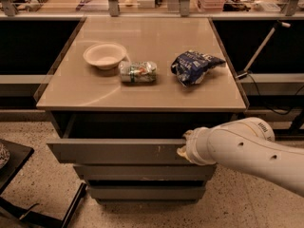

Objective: Open top drawer

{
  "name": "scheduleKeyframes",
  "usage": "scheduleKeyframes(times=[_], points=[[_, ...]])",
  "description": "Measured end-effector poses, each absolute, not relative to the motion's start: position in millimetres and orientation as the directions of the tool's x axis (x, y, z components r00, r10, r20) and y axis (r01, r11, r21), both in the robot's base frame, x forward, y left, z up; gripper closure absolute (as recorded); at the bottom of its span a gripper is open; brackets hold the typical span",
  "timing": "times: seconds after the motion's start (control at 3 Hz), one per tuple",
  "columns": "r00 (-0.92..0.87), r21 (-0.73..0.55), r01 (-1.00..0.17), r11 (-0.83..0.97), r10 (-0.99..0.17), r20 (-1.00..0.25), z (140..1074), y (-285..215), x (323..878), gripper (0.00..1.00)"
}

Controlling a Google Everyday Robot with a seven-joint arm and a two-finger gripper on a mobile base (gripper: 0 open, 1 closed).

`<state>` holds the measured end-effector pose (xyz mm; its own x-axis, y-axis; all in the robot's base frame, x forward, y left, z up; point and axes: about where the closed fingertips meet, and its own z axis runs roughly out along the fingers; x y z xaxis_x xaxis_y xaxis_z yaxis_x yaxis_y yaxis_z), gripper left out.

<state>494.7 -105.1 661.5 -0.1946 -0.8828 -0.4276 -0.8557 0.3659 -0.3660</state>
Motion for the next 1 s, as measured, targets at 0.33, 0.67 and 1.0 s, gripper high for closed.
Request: scheduleKeyframes(times=[0.33, 0.67, 1.0], points=[[-0.204, -0.377, -0.847, 0.375, -0.884, -0.421, 667.0, -105.1, 491.9, 1.00], [-0.204, -0.378, -0.846, 0.376, -0.883, -0.422, 662.1, -104.9, 477.5, 1.00], [-0.205, -0.378, -0.846, 0.377, -0.883, -0.423, 665.4, -105.1, 476.2, 1.00]])
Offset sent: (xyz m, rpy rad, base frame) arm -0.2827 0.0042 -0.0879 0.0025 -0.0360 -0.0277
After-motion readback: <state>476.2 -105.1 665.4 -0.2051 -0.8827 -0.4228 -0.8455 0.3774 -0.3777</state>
